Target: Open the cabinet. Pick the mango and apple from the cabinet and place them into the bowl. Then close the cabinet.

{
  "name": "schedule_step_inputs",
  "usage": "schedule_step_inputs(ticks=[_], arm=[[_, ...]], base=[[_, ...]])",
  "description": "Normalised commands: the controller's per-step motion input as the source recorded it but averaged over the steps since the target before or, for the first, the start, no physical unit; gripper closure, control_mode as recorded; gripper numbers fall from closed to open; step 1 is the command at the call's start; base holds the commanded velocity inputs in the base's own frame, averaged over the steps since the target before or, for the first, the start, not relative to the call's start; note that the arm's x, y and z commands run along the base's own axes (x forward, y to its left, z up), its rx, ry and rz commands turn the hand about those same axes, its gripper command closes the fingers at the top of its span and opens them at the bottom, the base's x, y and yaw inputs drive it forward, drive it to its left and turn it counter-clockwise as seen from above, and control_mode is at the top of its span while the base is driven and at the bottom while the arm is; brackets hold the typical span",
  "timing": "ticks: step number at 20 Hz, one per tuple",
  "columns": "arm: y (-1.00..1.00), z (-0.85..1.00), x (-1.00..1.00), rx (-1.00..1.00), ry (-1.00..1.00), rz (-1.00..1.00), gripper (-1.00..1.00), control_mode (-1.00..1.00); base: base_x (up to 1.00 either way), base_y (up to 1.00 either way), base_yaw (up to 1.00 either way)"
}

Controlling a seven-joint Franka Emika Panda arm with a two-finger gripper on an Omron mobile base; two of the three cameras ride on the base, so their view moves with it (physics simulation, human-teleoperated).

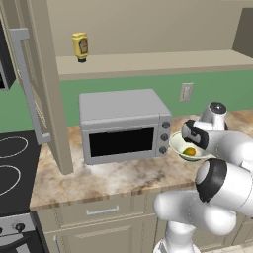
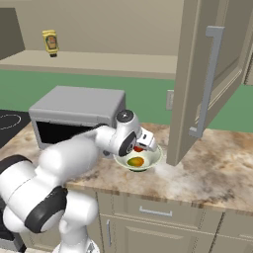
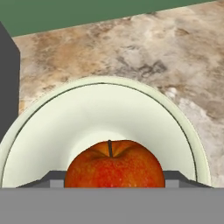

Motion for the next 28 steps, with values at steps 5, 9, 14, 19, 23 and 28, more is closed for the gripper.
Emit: schedule_step_inputs(ticks=[5,9,14,19,23,28], arm=[[-0.04,-0.22,0.14,-0.02,0.0,0.0,1.0,-1.0],[-0.12,-0.29,0.06,-0.02,0.0,0.0,1.0,-1.0],[-0.11,-0.23,0.06,-0.02,-0.01,0.0,-1.0,-1.0],[0.0,-0.1,0.05,-0.01,-0.02,0.0,-1.0,-1.0],[0.0,0.0,0.0,0.0,0.0,0.0,-1.0,-1.0],[0.0,0.13,0.0,0.0,-0.03,0.0,-1.0,-1.0]], base=[[0.0,0.0,0.0],[0.0,0.0,0.0],[0.0,0.0,0.0],[0.0,0.0,0.0],[0.0,0.0,0.0],[0.0,0.0,0.0]])
